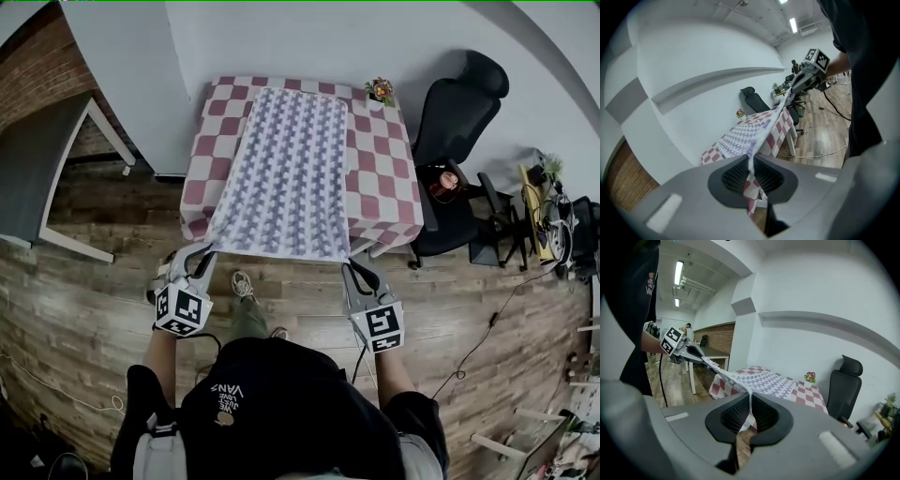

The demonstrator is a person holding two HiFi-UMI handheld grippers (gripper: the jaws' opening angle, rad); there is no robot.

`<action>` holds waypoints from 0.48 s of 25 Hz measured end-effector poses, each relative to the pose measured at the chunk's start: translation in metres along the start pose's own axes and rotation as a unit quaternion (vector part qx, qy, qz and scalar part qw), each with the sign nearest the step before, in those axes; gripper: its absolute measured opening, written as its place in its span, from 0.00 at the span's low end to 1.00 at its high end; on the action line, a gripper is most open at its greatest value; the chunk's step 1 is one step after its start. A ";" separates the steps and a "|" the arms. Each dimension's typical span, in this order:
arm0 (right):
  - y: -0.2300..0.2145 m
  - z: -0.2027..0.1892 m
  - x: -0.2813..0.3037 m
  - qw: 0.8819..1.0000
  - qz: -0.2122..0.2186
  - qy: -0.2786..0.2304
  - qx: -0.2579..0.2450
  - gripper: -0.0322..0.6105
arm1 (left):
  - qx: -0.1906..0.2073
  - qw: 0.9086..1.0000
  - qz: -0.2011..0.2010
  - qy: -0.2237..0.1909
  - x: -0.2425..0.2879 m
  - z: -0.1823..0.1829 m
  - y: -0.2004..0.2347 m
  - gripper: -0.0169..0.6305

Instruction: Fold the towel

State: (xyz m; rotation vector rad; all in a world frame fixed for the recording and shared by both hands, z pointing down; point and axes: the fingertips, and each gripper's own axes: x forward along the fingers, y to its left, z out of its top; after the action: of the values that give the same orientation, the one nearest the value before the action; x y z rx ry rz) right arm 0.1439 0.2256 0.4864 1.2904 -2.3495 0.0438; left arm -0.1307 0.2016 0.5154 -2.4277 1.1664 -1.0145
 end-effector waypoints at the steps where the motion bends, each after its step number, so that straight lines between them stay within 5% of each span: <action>1: 0.001 -0.002 -0.004 1.000 0.001 0.000 0.000 0.08 | 0.000 1.000 0.002 -0.001 -0.004 0.002 -0.003 0.08; 12: -0.033 0.021 0.013 0.999 -0.038 -0.013 -0.012 0.08 | 0.020 0.998 0.043 -0.038 0.018 0.038 0.039 0.08</action>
State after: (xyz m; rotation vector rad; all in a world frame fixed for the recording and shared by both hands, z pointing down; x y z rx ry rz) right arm 0.1566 0.1923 0.4668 1.3755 -2.3141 -0.0259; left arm -0.1196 0.1603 0.4768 -2.3430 1.2021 -0.9027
